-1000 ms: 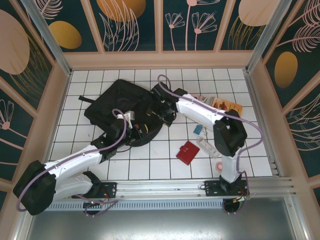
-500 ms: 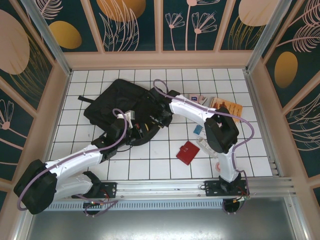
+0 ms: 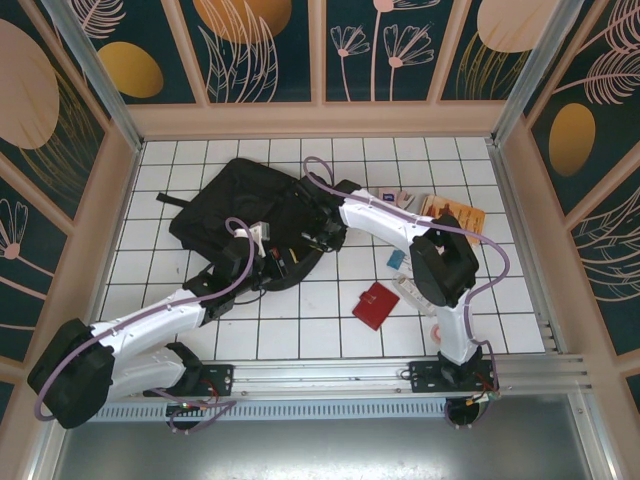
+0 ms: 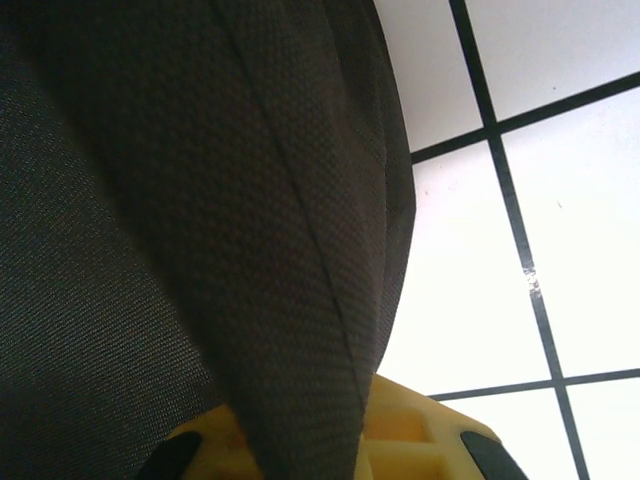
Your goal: Pack the student bag
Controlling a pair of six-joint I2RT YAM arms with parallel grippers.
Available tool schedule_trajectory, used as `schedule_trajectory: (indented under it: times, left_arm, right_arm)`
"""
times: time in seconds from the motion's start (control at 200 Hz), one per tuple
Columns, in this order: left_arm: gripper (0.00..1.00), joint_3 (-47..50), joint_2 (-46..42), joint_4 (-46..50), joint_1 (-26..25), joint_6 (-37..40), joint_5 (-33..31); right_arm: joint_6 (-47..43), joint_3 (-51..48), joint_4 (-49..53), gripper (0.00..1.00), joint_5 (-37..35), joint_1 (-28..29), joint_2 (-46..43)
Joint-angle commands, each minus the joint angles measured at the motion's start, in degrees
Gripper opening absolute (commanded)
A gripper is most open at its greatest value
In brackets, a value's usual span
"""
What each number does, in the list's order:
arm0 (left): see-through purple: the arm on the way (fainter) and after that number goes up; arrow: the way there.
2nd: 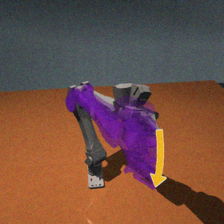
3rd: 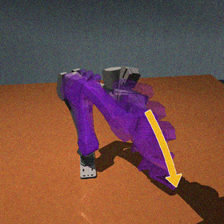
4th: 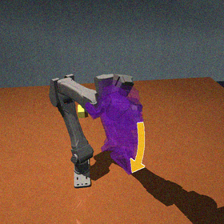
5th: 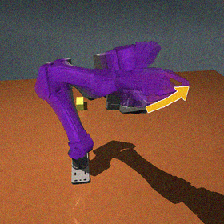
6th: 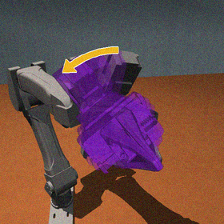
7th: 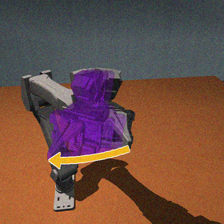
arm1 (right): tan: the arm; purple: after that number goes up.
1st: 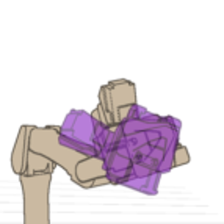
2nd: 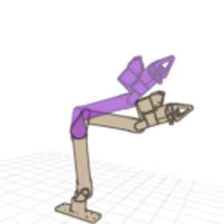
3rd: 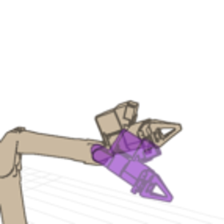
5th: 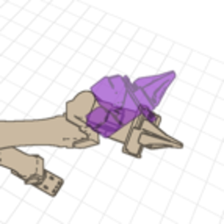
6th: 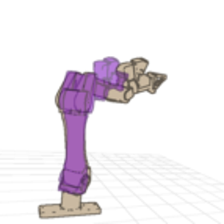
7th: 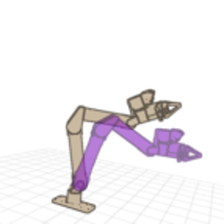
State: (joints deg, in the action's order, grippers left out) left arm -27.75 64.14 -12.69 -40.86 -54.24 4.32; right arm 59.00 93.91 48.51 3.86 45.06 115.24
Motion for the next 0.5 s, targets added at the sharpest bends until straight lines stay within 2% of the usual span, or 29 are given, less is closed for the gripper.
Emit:
schedule_trajectory:
  times: [0.0, 0.275, 0.49]
  left_arm:
    - [0.0, -0.7, -2.0, 1.9, 0.3, 0.2, -1.3]
    - [0.0, -0.8, -3.9, 5.6, 0.8, 1.1, -3.6]
    - [0.0, 0.5, -5.9, 6.9, 3.4, 1.2, -3.4]
  right_arm:
    - [-4.1, -0.8, 2.3, 0.0, -4.4, -1.9, -3.0]
    - [-11.3, -1.7, 1.5, 0.0, -7.2, -3.9, -3.6]
    - [-16.0, -2.9, -0.3, 0.0, -7.8, -4.7, -4.5]
